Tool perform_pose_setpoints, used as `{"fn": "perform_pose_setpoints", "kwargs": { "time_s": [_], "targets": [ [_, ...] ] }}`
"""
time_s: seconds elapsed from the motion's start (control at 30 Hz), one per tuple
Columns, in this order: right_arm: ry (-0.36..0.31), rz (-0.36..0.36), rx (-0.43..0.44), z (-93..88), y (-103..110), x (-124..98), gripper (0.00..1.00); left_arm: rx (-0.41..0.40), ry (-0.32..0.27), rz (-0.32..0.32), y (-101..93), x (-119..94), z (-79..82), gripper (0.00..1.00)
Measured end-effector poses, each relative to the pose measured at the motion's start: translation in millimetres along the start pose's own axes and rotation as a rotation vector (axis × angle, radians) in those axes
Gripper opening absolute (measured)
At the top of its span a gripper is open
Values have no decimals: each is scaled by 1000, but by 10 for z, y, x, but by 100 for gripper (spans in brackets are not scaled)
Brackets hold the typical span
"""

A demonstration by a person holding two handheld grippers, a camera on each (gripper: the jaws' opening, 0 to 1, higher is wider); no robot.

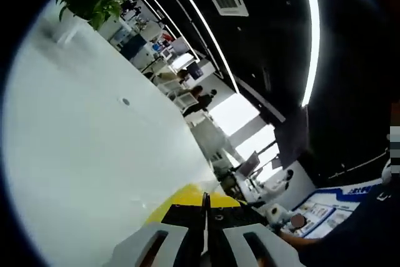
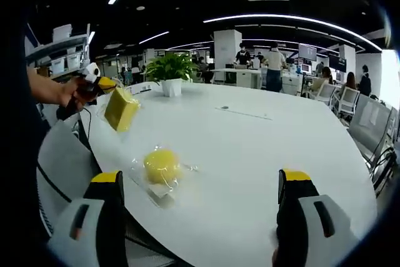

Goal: Compare the silicone blocks by pressing each to a similar depth, holding the contact briefly, and releasing to observe deformation and rebound differences across the visible hardness samples.

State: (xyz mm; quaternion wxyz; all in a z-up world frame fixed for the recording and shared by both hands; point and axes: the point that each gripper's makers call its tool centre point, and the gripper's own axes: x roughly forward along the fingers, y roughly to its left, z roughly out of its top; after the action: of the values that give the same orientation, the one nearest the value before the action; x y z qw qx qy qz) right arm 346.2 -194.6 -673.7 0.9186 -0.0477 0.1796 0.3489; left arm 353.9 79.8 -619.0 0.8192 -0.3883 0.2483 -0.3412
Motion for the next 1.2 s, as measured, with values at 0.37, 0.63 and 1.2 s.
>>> {"fn": "perform_pose_setpoints", "kwargs": {
  "time_s": [0.37, 0.63, 1.2],
  "targets": [
    [27, -6, 5, -98, 10, -34, 96, -51, 25, 63, 356, 29, -95, 0],
    [45, -15, 1, -147, -8, -72, 96, -89, 26, 114, 645, 50, -107, 0],
    [70, -32, 17, -254, -54, -104, 96, 151, 95, 327, 1256, -66, -78, 0]
  ]
}}
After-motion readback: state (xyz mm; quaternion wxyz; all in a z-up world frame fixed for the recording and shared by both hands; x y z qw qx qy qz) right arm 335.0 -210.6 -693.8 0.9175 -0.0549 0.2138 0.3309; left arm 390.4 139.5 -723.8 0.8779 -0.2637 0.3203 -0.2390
